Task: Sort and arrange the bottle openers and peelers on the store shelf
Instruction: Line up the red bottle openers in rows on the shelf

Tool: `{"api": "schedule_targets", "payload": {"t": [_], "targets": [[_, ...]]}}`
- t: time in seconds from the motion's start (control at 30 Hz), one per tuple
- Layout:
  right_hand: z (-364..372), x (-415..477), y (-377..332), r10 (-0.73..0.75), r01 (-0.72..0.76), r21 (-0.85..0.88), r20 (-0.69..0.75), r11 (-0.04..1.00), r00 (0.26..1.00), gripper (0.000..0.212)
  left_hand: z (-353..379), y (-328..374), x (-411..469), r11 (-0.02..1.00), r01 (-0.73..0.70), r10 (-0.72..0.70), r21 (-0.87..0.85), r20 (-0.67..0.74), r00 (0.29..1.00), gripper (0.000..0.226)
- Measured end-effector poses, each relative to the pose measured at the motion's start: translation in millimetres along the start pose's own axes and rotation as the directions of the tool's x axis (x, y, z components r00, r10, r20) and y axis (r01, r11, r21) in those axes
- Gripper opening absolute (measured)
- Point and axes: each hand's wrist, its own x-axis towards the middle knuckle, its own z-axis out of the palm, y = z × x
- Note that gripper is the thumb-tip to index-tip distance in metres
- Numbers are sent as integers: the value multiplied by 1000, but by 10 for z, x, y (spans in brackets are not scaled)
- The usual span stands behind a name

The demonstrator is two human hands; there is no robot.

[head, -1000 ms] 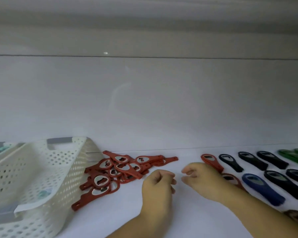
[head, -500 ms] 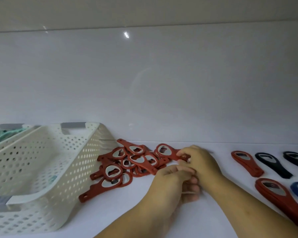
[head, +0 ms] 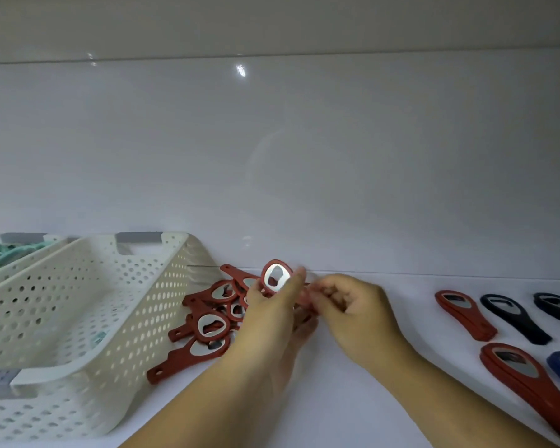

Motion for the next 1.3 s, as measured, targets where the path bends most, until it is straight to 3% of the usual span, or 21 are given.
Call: {"api": "schedule_targets", "payload": {"t": [0.07, 0.13, 0.2, 0.3, 0.4, 0.47, 0.53, 0.6, 0.67, 0.73, 0.8, 0.9, 1.0, 1.1, 1.2, 1.3], "targets": [[65, -49, -37, -118, 129, -89, 116, 988, 986, 16, -53, 49, 51, 998, -38, 38, -56, -5, 999, 43], [101, -74, -57, -187, 203, -89, 158, 975, 969, 13, -89, 90, 100, 994, -59, 50, -87, -99, 994, 32], [103, -82, -71, -211, 219, -74, 102, 973, 972, 22, -86, 131, 98, 989, -41, 15, -139, -186, 982, 19], [44, -62, -49, -222, 215, -180, -21, 960, 975, 18, -68, 210, 59, 974, -37, -31, -225, -291, 956, 20], [-5, -26, 7, -96, 127, -329, 111, 936, 989, 4, -121, 304, 76, 969, -100, 7, -227, -378, 926, 25], [17, -46, 38, 44, 82, -431, 276, 899, 960, 22, -173, 375, 76, 964, -94, -5, -248, -372, 928, 43], [47, -54, 40, 105, 94, -523, 338, 847, 935, 38, -226, 421, 93, 963, -76, -19, -259, -346, 938, 64], [52, -51, -8, 102, 118, -560, 346, 820, 933, 45, -270, 431, 111, 960, -56, -37, -273, -325, 945, 61], [47, -60, -40, 74, 170, -572, 379, 803, 922, 47, -313, 423, 148, 953, -36, -69, -302, -332, 941, 39], [57, -68, -43, 37, 211, -558, 400, 803, 916, 42, -336, 399, 199, 938, -30, -93, -344, -335, 937, 22], [80, -58, -15, -14, 238, -529, 392, 815, 920, 36, -348, 372, 244, 922, -24, -106, -388, -309, 945, 20], [78, -36, 17, -112, 189, -423, 200, 886, 973, 22, -343, 366, 280, 912, -49, -96, -408, -327, 940, 26], [48, 0, 26, -1, -13, -213, -66, 977, 998, 19, -321, 384, 257, 909, -88, -59, -408, -336, 940, 27], [-5, 36, 16, 158, -150, 56, -187, 987, 969, 26, -311, 375, 236, 906, -33, -93, -423, -275, 957, 28], [-24, 35, -24, 124, -99, 130, -204, 987, 971, 26, -273, 344, 237, 920, 22, -128, -392, -246, 961, 26], [35, -3, -25, -102, 105, 37, -79, 994, 992, 19, -201, 300, 236, 949, 34, -103, -314, -206, 973, 32]]}}
